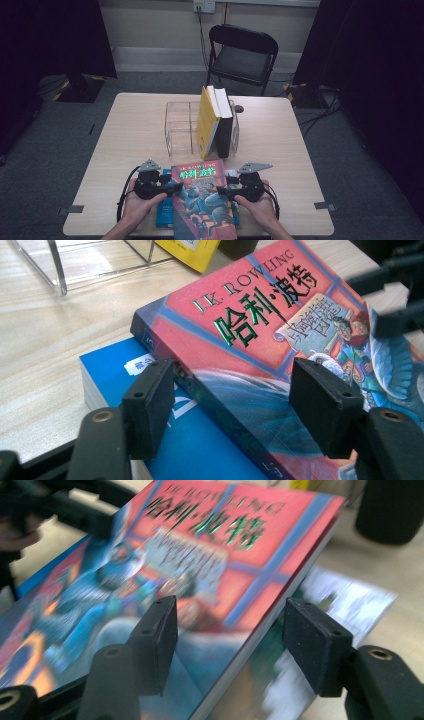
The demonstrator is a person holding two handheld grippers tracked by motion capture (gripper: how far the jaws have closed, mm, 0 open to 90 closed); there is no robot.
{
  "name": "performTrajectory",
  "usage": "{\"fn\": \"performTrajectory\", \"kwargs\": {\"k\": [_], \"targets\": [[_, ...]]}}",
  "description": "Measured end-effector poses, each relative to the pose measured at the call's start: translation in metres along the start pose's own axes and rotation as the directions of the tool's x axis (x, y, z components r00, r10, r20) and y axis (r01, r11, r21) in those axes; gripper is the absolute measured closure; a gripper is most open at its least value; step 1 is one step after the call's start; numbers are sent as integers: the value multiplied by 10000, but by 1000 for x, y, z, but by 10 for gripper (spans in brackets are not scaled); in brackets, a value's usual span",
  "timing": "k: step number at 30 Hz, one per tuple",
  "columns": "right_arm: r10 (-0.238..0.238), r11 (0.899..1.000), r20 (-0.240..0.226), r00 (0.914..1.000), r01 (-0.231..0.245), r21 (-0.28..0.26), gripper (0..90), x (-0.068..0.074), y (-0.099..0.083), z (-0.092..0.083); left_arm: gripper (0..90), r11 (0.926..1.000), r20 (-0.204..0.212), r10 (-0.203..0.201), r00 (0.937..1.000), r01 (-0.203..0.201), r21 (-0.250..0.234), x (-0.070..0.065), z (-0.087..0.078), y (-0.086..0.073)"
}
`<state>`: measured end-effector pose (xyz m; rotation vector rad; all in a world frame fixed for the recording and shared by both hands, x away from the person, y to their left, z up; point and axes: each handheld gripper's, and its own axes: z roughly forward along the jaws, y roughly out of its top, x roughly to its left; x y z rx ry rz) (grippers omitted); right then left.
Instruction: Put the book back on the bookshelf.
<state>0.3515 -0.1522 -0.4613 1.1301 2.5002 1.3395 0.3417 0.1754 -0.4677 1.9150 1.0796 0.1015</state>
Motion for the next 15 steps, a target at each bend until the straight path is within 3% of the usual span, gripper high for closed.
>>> {"fn": "performTrajectory", "kwargs": {"k": [4,8,15], "targets": [[245,9995,15,9997,-244,-196,380,-5,7,10,322,9999,52,118,9999,-118,-115,0,0,-2],[555,9971,-141,9984,-561,-520,384,-10,1,12,321,9994,59,277,9996,-276,-186,0,0,-3],[938,9937,165,9955,-926,-634,383,-2,-1,13,307,9985,35,469,9989,-468,-292,-1,1,-6]]}}
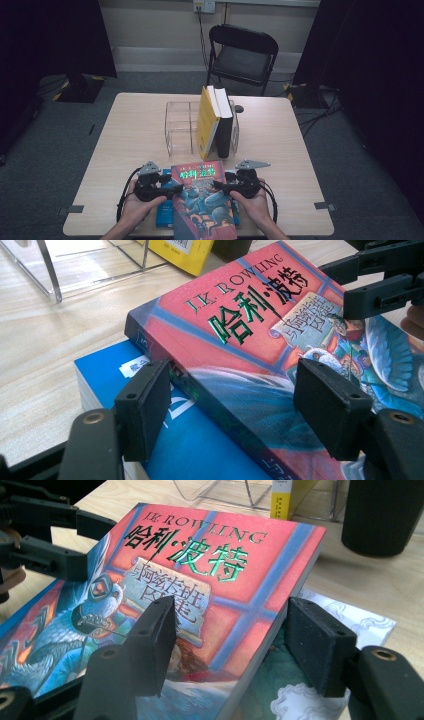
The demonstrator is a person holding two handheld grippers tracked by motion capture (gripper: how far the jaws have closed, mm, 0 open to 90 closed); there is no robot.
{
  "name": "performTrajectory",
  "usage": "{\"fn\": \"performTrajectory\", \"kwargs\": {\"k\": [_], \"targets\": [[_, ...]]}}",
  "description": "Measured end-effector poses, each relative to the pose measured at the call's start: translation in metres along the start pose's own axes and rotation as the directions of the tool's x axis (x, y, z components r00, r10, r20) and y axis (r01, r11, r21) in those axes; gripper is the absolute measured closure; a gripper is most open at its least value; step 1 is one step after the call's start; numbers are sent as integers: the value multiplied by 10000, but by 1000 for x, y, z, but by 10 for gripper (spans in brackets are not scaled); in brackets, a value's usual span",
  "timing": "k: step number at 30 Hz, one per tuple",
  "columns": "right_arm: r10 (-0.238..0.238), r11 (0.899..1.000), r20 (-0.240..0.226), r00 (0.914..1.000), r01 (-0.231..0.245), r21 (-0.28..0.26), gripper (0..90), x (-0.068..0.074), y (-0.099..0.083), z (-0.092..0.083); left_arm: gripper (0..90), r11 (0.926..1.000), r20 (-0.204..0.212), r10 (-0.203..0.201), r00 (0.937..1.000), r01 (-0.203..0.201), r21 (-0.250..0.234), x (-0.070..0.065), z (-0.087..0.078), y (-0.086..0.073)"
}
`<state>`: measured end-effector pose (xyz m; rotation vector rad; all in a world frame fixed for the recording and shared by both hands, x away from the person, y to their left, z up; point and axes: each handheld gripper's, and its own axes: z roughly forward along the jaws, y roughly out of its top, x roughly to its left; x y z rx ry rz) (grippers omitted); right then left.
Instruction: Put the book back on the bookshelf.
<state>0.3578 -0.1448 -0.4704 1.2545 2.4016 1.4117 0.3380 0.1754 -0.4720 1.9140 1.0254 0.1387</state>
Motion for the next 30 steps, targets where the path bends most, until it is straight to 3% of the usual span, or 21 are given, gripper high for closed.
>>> {"fn": "performTrajectory", "kwargs": {"k": [8,15,22,27,30], "targets": [[608,9981,20,9981,-608,14,434,2,1,-4,302,10000,-43,93,9999,-93,-7,0,0,-1],[498,9987,3,9988,-498,-123,455,9,1,-13,296,9997,46,227,9997,-226,-109,1,0,-2],[764,9970,-265,9967,-768,-117,481,10,-3,-18,220,9982,-51,551,9985,-552,-234,-4,2,-5],[1100,9939,-819,9906,-1094,118,495,12,-8,-21,214,9981,-23,569,9984,-569,-234,-4,2,-5],[989,9951,-709,9926,-986,77,492,14,-9,-21,214,9980,-22,582,9983,-582,-242,-4,2,-5]]}}
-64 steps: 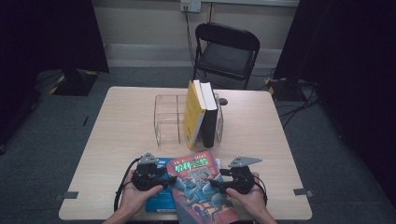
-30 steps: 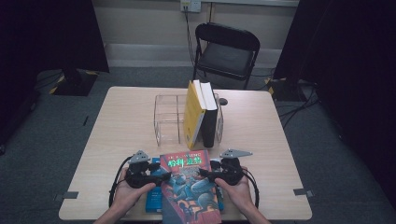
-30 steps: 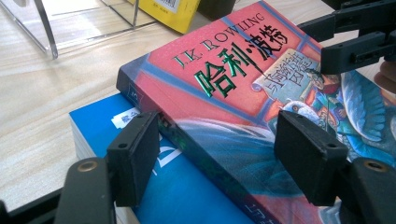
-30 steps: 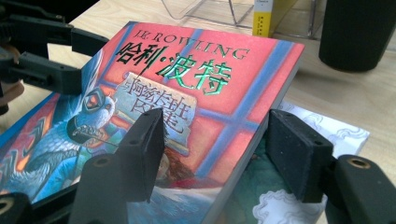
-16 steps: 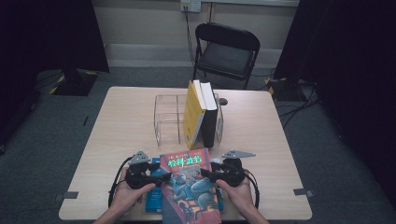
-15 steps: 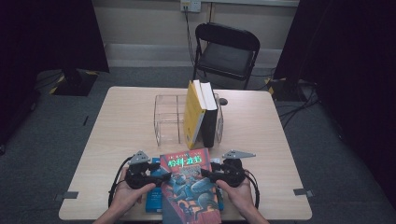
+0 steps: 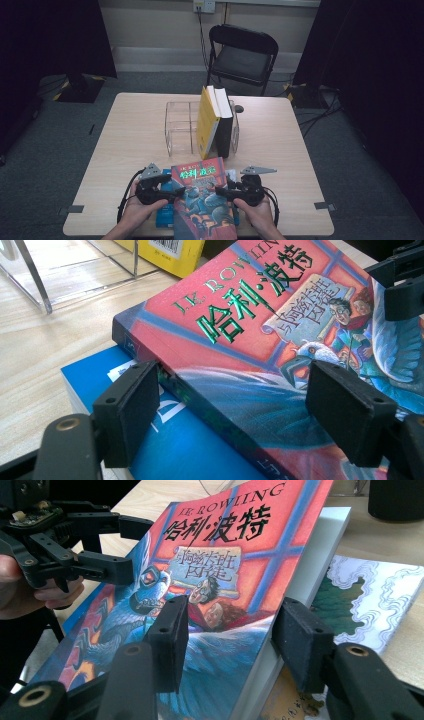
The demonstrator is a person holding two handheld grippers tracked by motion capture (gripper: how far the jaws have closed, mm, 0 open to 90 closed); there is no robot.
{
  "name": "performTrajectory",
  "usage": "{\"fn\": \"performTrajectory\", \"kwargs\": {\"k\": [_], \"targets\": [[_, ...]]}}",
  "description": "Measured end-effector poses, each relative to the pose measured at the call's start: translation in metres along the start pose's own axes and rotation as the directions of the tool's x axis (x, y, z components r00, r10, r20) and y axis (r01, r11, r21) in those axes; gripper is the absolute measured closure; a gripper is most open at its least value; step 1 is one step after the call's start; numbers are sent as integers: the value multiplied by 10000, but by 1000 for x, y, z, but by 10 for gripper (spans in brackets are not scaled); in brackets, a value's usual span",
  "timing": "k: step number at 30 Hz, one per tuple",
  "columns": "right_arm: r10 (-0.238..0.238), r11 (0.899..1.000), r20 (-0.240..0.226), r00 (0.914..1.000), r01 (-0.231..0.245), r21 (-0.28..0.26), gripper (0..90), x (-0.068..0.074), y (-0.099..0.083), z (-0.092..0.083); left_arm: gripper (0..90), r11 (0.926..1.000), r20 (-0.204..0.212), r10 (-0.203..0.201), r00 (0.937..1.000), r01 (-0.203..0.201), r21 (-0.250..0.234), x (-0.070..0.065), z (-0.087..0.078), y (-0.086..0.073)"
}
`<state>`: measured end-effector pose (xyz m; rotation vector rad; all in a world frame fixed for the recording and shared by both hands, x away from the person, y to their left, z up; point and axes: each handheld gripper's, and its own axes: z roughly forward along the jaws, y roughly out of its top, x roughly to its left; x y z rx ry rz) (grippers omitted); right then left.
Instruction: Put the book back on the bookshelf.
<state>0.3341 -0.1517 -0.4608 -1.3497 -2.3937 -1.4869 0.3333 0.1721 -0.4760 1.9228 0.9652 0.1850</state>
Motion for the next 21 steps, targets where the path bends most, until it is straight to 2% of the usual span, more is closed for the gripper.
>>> {"fn": "performTrajectory", "kwargs": {"k": [6,14,17,19,21], "targets": [[608,9981,-485,9970,-610,-47,497,-3,2,4,209,10000,-2,21,10000,-21,-17,0,0,0],[871,9962,-1200,9889,-855,184,605,-4,7,19,208,10000,35,6,10000,-6,-61,0,0,0],[1049,9944,-1595,9816,-1020,259,673,-7,9,21,205,10000,84,9,10000,-8,-27,1,0,0],[1186,9929,-1855,9755,-1148,314,688,-8,11,24,200,10000,115,-4,9999,5,-21,1,0,1],[1160,9931,-1858,9757,-1108,383,682,-7,12,28,198,10000,164,-79,9998,79,15,2,0,1]]}}
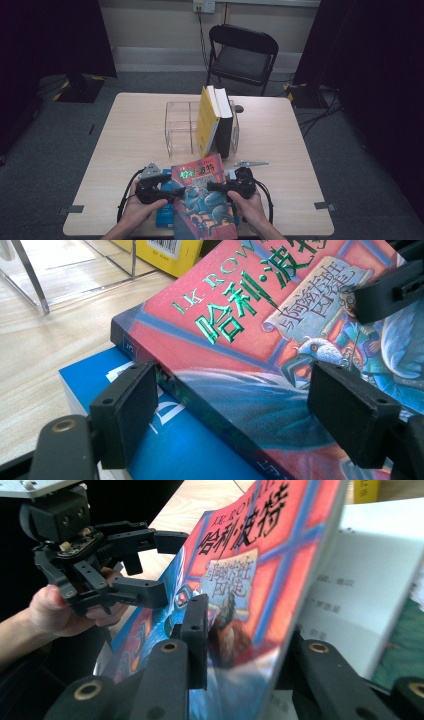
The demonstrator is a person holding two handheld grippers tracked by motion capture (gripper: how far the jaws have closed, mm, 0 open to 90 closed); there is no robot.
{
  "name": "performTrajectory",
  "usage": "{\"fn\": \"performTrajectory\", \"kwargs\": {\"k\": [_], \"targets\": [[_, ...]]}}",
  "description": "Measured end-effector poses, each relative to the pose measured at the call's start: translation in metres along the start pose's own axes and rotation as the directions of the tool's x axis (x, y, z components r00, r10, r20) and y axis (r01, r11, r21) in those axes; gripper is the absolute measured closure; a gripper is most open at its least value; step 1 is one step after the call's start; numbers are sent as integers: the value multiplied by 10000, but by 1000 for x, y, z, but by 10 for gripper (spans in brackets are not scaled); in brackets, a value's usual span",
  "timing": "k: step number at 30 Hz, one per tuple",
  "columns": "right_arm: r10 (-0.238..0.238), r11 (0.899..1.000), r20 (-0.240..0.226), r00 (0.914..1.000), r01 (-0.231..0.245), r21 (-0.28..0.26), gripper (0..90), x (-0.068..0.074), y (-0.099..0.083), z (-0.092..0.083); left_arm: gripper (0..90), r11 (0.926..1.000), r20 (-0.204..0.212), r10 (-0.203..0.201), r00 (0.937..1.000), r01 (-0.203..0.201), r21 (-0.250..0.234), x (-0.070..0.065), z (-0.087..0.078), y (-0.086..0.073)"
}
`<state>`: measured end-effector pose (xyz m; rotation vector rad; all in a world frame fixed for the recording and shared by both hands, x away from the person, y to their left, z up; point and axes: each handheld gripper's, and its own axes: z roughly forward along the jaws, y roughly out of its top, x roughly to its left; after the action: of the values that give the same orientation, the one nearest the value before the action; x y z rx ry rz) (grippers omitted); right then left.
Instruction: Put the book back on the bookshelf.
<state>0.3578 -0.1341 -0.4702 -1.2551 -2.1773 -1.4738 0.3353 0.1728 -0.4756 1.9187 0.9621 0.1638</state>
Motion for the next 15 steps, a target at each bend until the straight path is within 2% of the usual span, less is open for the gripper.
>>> {"fn": "performTrajectory", "kwargs": {"k": [3,9,11,15], "targets": [[53,9999,-26,10000,-52,106,677,0,3,7,197,10000,-1,32,10000,-32,27,0,0,0],[286,9995,-737,9969,-293,-85,809,-2,6,9,209,10000,-4,-45,10000,45,63,1,-1,1],[74,9997,-744,9972,-92,-227,822,1,6,8,236,9996,64,-263,9996,263,77,3,-2,2],[-301,9980,-712,9970,261,-573,835,6,5,6,229,9987,153,-500,9986,499,59,5,-3,2]]}}
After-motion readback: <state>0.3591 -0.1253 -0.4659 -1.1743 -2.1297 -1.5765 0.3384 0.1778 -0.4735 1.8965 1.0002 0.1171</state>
